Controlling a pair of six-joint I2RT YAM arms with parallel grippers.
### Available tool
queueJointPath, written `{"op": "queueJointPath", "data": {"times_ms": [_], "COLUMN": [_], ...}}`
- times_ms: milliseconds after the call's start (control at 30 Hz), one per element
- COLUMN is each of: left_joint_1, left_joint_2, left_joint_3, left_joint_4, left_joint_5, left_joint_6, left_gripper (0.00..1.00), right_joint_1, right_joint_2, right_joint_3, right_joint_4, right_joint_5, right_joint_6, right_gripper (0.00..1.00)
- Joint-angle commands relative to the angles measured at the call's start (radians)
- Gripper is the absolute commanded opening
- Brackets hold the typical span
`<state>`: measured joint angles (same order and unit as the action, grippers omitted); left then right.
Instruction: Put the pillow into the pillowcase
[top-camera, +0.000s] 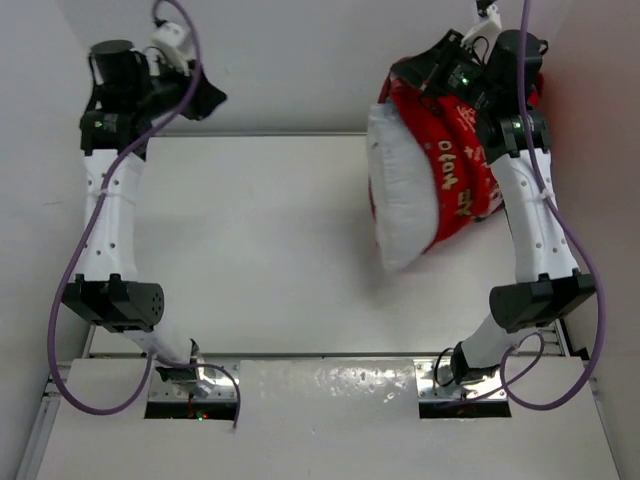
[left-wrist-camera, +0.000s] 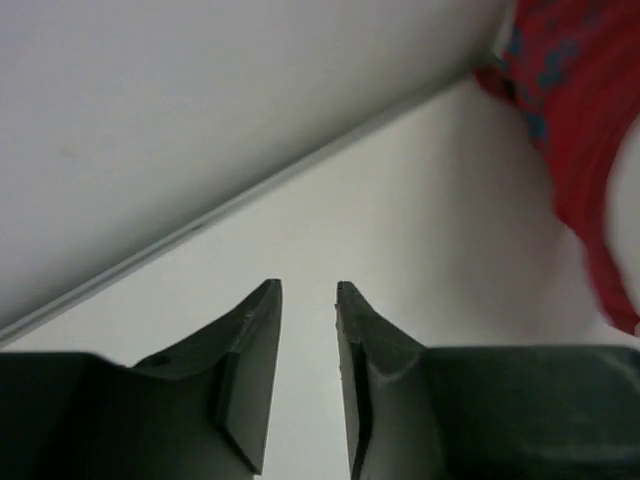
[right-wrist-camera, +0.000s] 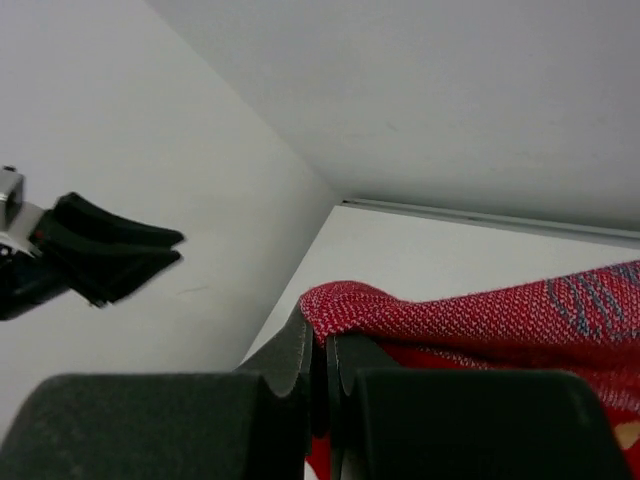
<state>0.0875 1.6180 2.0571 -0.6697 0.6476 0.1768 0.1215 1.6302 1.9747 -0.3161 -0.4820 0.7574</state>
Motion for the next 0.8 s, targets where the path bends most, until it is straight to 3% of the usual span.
{"op": "queueJointPath", "data": {"times_ms": [0,33,100,133,267,367,500,533,567,600,633,667,767], "left_joint_1": [-0.077,-0.144,-0.211,-0.229,-0.278,-0.272,-0.262,-0.261,-0.259,-0.258,-0.256,-0.258,-0.287], "left_joint_2": [-0.092,-0.105,-0.167,-0.167,-0.222,-0.231,-0.198,-0.193,-0.184,-0.176,-0.161,-0.155,-0.145], "left_joint_3": [-0.037,-0.069,-0.261,-0.262,-0.55,-0.659,-0.661,-0.649,-0.638,-0.62,-0.574,-0.552,-0.497], "left_joint_4": [-0.073,-0.07,-0.053,-0.045,0.013,0.117,0.179,0.192,0.205,0.203,0.191,0.183,0.177], "left_joint_5": [-0.045,-0.048,-0.045,-0.046,-0.091,-0.173,-0.195,-0.195,-0.189,-0.166,-0.154,-0.117,-0.071], "left_joint_6": [0.171,0.176,0.213,0.228,0.326,0.328,0.264,0.245,0.225,0.221,0.216,0.204,0.21], "left_gripper": [0.34,0.44,0.52,0.53,0.54,0.59,0.65,0.61,0.49,0.25,0.18,0.13,0.16], "right_joint_1": [0.053,0.052,0.023,0.023,-0.038,-0.063,-0.097,-0.105,-0.117,-0.117,-0.153,-0.163,-0.204], "right_joint_2": [-0.03,-0.027,-0.036,-0.036,-0.096,-0.099,-0.105,-0.108,-0.113,-0.118,-0.134,-0.142,-0.174], "right_joint_3": [0.177,0.179,0.171,0.161,0.087,0.084,0.084,0.087,0.092,0.093,0.092,0.089,0.056], "right_joint_4": [0.259,0.311,0.368,0.383,0.472,0.512,0.653,0.667,0.675,0.675,0.677,0.677,0.706], "right_joint_5": [-0.039,-0.056,-0.088,-0.096,-0.118,-0.168,-0.277,-0.296,-0.329,-0.343,-0.355,-0.378,-0.415], "right_joint_6": [0.02,0.043,0.121,0.135,0.203,0.265,0.377,0.41,0.416,0.419,0.416,0.413,0.424], "right_gripper": [0.0,0.0,0.0,0.0,0.0,0.0,0.0,0.0,0.0,0.0,0.0,0.0,0.0]}}
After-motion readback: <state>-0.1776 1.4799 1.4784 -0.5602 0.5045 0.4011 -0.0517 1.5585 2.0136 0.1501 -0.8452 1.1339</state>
